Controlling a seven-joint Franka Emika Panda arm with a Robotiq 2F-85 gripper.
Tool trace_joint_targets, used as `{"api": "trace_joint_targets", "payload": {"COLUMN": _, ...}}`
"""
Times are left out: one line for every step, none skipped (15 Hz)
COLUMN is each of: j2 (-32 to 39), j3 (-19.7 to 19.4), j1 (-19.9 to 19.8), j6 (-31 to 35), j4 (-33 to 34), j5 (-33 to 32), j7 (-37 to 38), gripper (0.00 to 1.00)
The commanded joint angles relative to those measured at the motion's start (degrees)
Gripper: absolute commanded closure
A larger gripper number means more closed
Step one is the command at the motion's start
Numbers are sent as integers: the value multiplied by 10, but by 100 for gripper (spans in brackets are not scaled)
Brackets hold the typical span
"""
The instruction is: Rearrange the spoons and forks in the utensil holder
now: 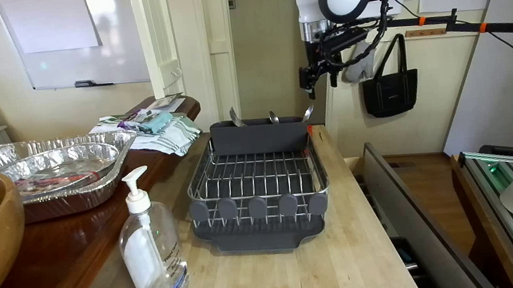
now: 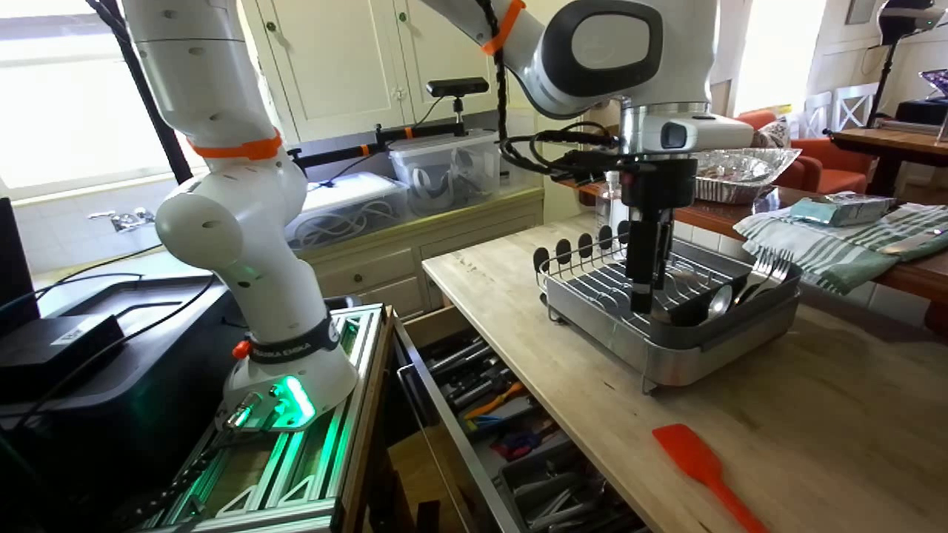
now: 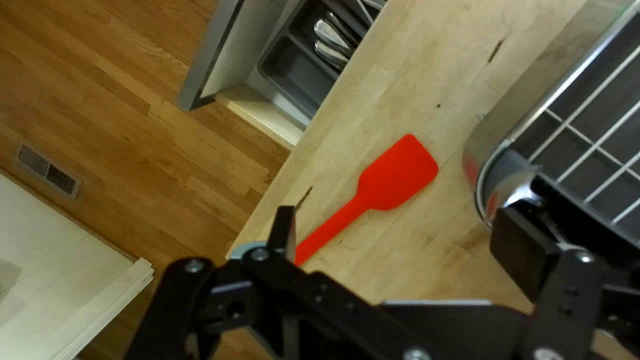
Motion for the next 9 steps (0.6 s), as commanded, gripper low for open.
{"api": "trace_joint_targets", "payload": {"j2": -66, "j3": 9, "j1": -25, "j6": 6, "j4": -75, "j5": -13, "j7": -14, "gripper": 0}}
{"api": "trace_joint_targets", "payload": {"j2": -78, "j3": 11, "j1": -30, "j6": 7, "j4": -88, "j5": -16, "j7": -13, "gripper": 0}}
{"api": "trace_joint_targets", "payload": {"j2": -84, "j3": 13, "j1": -35, "j6": 9, "j4": -97, "j5": -16, "j7": -15, "gripper": 0}}
{"api": "trace_joint_targets", "payload": {"j2": -87, "j3": 16, "j1": -40, "j6": 15, "j4": -104, "j5": -15, "j7": -17, "gripper": 0}}
{"api": "trace_joint_targets", "payload": {"j2": -87, "j3": 19, "j1": -42, "j6": 13, "j4": -107, "j5": -12, "j7": -17, "gripper": 0}}
{"api": "trace_joint_targets", "payload": {"j2": -90, "j3": 22, "j1": -46, "j6": 28, "j4": -115, "j5": -15, "j7": -6, "gripper": 0}}
{"api": "trace_joint_targets", "payload": {"j2": -90, "j3": 24, "j1": -49, "j6": 43, "j4": -120, "j5": -9, "j7": -9, "gripper": 0}}
{"api": "trace_joint_targets", "payload": {"j2": -92, "j3": 26, "j1": -51, "j6": 62, "j4": -127, "j5": -10, "j7": -3, "gripper": 0}}
{"api": "trace_joint_targets", "payload": {"j2": -88, "j3": 29, "j1": -52, "j6": 79, "j4": -128, "j5": -7, "j7": -2, "gripper": 0}}
